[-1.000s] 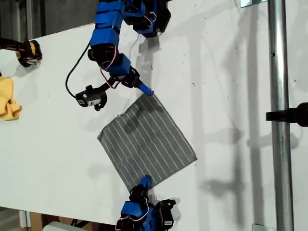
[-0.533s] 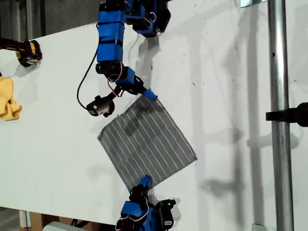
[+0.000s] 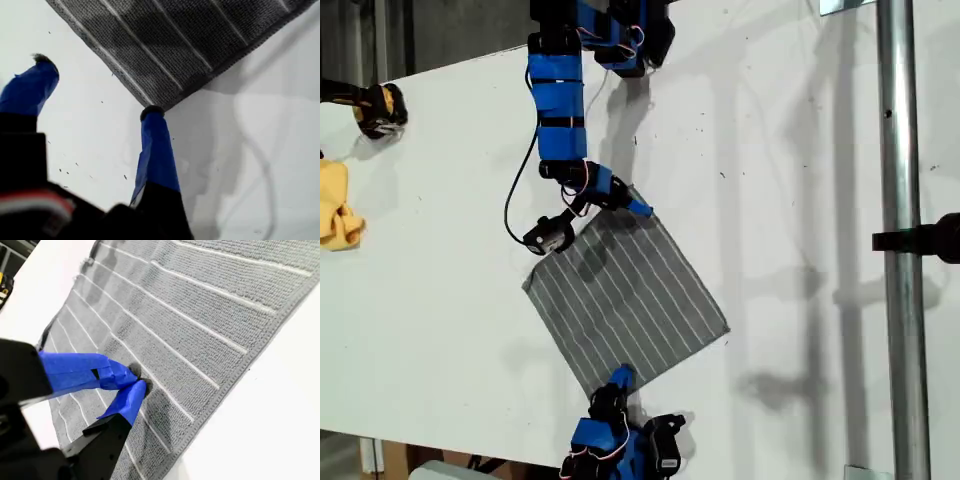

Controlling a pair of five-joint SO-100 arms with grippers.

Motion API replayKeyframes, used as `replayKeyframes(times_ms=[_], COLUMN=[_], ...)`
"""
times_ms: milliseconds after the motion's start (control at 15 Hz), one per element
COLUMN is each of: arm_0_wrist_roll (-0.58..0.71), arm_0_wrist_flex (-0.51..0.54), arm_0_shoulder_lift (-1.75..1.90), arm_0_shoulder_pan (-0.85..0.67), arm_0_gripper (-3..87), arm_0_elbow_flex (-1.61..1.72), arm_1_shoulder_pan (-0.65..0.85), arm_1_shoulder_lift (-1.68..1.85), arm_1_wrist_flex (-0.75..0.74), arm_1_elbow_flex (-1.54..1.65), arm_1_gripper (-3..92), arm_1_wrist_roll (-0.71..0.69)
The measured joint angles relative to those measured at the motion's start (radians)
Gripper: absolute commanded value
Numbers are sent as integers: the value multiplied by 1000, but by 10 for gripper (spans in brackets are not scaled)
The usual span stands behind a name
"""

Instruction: Grasp corners of a towel and fold twice.

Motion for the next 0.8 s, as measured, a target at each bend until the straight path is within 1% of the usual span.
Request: replayKeyframes(times_ms=[533,800], arm_0_wrist_roll=[0,0], arm_0_wrist_flex=[0,0], arm_0_shoulder_lift=[0,0], arm_0_shoulder_pan=[0,0], arm_0_gripper=[-16,-17], arm_0_elbow_flex=[0,0], arm_1_shoulder_pan=[55,55], arm_1_shoulder_lift=[-48,-101], arm_1_wrist_flex=[-61,-89], arm_1_elbow_flex=[58,61], arm_1_gripper=[334,322], arm_1_wrist_roll=[-51,-54])
